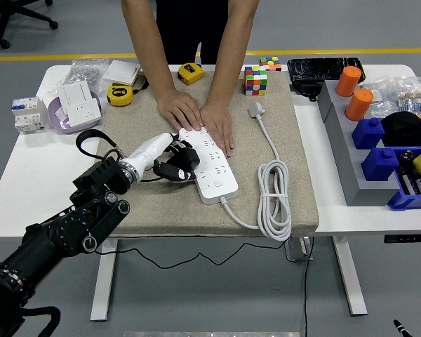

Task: Pick up the plug,place it near the board,insert it into the board,press the button

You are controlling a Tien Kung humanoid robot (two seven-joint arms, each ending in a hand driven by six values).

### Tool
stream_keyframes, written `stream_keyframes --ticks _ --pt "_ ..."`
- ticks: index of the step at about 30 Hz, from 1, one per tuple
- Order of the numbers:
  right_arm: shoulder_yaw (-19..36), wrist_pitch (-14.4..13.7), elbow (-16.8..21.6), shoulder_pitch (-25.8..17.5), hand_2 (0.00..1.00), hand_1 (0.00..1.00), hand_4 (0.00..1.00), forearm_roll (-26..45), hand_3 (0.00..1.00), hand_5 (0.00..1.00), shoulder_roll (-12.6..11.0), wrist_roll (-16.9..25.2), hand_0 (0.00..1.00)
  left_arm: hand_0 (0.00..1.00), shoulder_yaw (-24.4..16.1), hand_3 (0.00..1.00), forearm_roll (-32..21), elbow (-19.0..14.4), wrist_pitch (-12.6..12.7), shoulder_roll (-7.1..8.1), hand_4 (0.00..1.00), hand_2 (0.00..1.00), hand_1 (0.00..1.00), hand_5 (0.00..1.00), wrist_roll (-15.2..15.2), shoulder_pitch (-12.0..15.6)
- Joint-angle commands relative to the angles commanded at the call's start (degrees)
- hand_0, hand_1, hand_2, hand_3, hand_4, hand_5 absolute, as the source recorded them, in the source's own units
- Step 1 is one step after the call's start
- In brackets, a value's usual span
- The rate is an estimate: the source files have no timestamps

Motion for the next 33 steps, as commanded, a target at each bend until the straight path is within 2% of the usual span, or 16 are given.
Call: stream_keyframes --ticks 1,2,8,9,12,15,19,20,26,27,30,33 --pt "0.0 0.0 0.0 0.0 0.759 0.77 0.998 0.0 0.804 0.926 0.0 0.0 0.761 0.827 -0.3 0.794 -1.5 -0.7 -0.6 0.0 0.998 0.732 0.796 0.692 -0.1 0.1" --pt "0.0 0.0 0.0 0.0 0.758 0.77 0.998 0.0 0.804 0.923 0.0 0.0 0.762 0.998 -0.5 0.896 -2.9 -1.1 -0.8 0.0 0.998 0.936 0.998 0.998 -0.2 0.1" --pt "-0.3 0.0 0.0 0.1 0.758 0.77 0.998 0.4 0.804 0.923 0.0 0.0 0.762 0.998 -2.1 0.896 -6.7 -3.3 0.6 0.0 0.998 0.936 0.998 0.998 -1.1 0.0" --pt "-0.3 0.0 0.0 0.1 0.756 0.77 0.998 0.4 0.804 0.919 0.0 0.1 0.761 0.998 -2.7 0.932 -7.1 -3.8 1.2 0.0 0.998 0.98 0.998 0.998 -1.2 0.2" --pt "-0.1 0.0 0.0 0.0 0.756 0.77 0.998 0.3 0.804 0.919 0.0 0.0 0.761 0.998 -4.1 0.932 -7.4 -5.2 2.3 0.0 0.998 0.98 0.998 0.998 -1.2 0.7" --pt "0.1 -0.1 0.0 -0.1 0.755 0.769 0.998 0.0 0.803 0.92 0.0 -0.1 0.762 0.998 -6.1 0.916 -7.4 -7.3 3.9 0.0 0.998 0.961 0.998 0.998 -1.2 1.5" --pt "-0.1 -0.1 0.0 -0.1 0.755 0.769 0.998 0.2 0.803 0.92 0.0 0.0 0.762 0.998 -8.8 0.916 -7.9 -12.2 6.0 0.0 0.998 0.961 0.998 0.998 -1.0 3.3" --pt "-0.1 -0.1 0.0 -0.1 0.755 0.767 0.998 0.2 0.804 0.918 0.0 0.0 0.762 0.942 -9.6 0.887 -8.6 -14.1 6.7 0.0 0.998 0.92 0.968 0.998 -1.2 4.1" --pt "0.2 -0.1 0.0 -0.4 0.755 0.767 0.998 0.2 0.804 0.918 0.1 0.1 0.762 0.942 -12.7 0.887 -13.9 -24.8 8.1 0.0 0.998 0.92 0.968 0.998 -1.7 10.2" --pt "0.5 -0.2 0.0 -0.5 0.755 0.768 0.998 -0.2 0.804 0.919 0.1 0.1 0.761 0.913 -13.1 0.896 -15.9 -27.9 8.5 0.0 0.998 0.917 0.964 0.998 -2.0 12.2" --pt "1.0 -0.2 0.0 -0.8 0.755 0.768 0.998 -0.4 0.804 0.919 0.1 0.0 0.761 0.913 -12.9 0.896 -19.8 -33.5 9.3 0.0 0.998 0.917 0.964 0.998 -2.6 16.0" --pt "1.7 -0.3 0.0 -1.0 0.754 0.767 0.998 -0.7 0.803 0.919 0.0 0.1 0.761 0.924 -11.3 0.903 -25.6 -39.3 9.7 1.38 0.998 0.925 0.96 0.998 -3.3 21.2"
